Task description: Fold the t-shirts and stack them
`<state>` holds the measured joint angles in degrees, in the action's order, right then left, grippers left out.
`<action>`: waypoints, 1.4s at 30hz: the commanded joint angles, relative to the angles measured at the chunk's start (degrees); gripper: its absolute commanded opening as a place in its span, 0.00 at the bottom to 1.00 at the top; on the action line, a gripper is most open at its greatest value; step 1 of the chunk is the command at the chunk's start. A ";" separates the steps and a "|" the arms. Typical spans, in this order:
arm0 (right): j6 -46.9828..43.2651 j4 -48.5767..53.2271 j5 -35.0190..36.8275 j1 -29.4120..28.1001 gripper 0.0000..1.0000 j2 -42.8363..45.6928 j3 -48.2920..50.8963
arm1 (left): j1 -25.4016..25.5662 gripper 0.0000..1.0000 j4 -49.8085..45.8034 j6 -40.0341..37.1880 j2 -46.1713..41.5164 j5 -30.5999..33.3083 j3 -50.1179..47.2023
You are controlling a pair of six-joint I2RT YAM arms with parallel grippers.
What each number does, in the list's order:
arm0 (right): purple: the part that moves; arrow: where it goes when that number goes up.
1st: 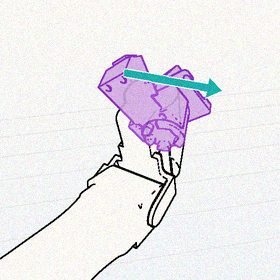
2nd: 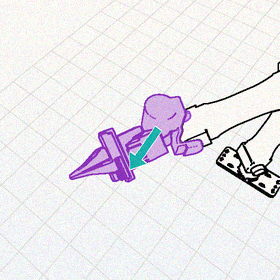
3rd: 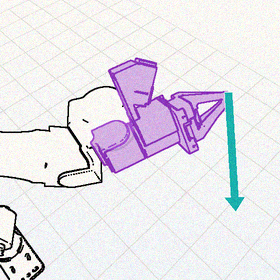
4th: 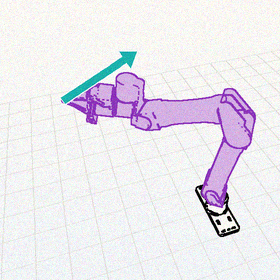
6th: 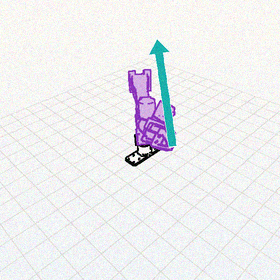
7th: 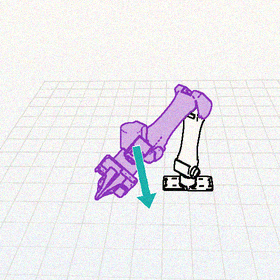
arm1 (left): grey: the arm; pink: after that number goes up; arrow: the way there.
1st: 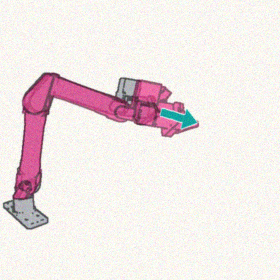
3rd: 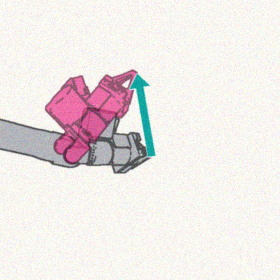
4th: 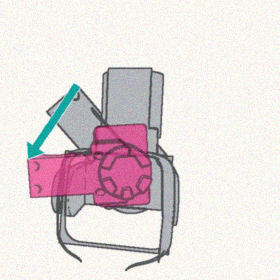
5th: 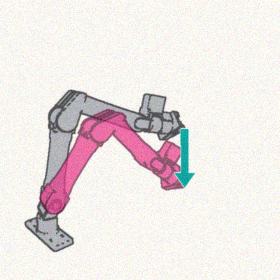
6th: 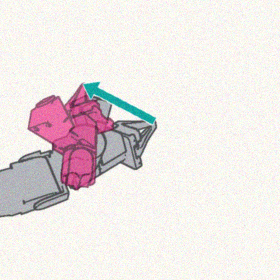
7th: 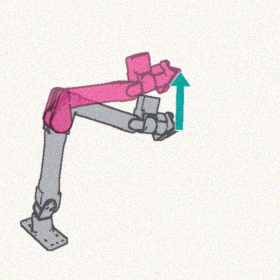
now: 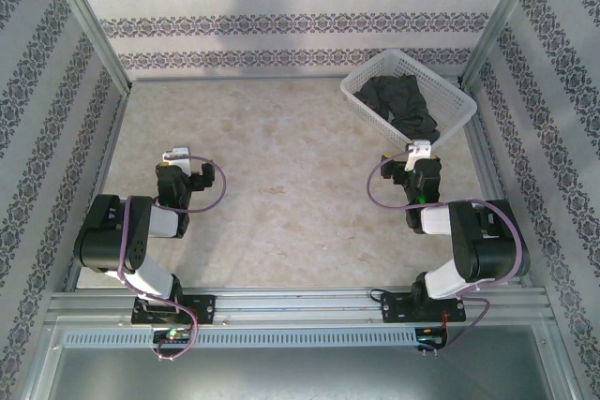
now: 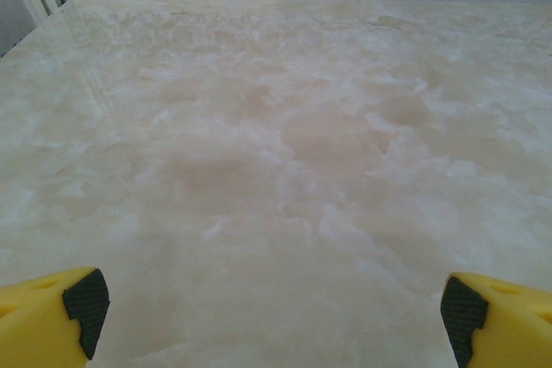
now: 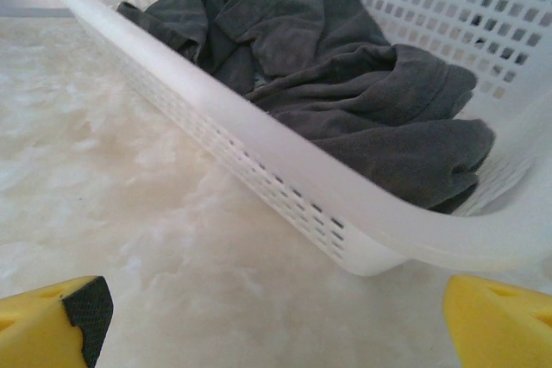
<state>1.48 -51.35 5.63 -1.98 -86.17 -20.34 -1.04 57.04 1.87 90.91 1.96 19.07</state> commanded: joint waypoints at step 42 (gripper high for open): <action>24.61 116.03 2.58 6.07 0.65 -54.77 -112.77 | 24.13 0.76 -70.53 41.78 -1.65 -18.61 56.82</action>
<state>25.12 59.86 9.98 3.99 -139.06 -129.03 22.09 -14.96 42.46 90.83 -14.57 75.05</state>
